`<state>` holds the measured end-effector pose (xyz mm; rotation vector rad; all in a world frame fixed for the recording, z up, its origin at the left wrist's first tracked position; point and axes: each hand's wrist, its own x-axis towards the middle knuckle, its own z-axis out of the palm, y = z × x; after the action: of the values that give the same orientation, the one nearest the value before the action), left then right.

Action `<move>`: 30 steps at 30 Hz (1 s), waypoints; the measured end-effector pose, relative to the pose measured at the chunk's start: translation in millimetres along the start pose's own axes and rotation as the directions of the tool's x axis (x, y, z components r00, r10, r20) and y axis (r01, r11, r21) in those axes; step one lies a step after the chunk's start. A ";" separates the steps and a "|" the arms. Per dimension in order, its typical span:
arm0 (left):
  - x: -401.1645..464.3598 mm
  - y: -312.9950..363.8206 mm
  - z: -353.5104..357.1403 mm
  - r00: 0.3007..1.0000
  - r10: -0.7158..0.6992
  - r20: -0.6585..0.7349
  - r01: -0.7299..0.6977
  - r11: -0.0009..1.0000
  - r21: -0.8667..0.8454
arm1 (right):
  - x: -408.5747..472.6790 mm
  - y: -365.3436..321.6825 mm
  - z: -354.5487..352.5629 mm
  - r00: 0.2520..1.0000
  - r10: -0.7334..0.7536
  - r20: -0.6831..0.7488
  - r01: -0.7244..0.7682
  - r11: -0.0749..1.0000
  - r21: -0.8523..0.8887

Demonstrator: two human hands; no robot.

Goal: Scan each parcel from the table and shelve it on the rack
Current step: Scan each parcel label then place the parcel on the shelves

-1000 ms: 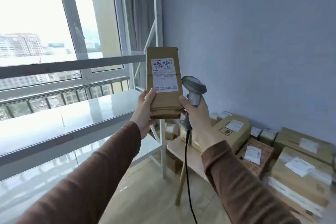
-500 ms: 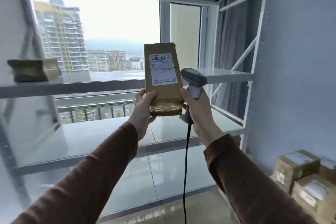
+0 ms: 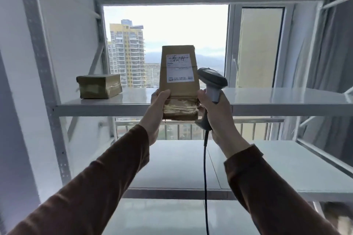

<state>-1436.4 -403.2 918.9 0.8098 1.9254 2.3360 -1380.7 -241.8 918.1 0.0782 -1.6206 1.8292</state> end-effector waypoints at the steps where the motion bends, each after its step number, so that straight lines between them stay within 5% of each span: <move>1: 9.1 -1.1 -10.0 1.000 0.001 -0.004 -0.001 1.000 0.016 | 7.8 4.3 9.9 1.000 0.010 0.012 -0.010 1.000 0.024; 18: 197.8 -30.7 -241.7 0.992 -0.099 0.074 0.095 0.994 0.057 | 119.8 89.0 236.0 0.998 0.045 -0.033 -0.044 0.998 0.034; 30: 262.5 -61.8 -272.4 0.999 0.019 0.034 -0.026 0.973 0.228 | 175.1 113.7 282.6 0.997 0.066 -0.045 -0.068 0.997 -0.037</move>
<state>-1789.4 -552.1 931.7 0.8797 2.2111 2.1251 -1681.8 -416.7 965.4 -0.0338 -1.6451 1.8359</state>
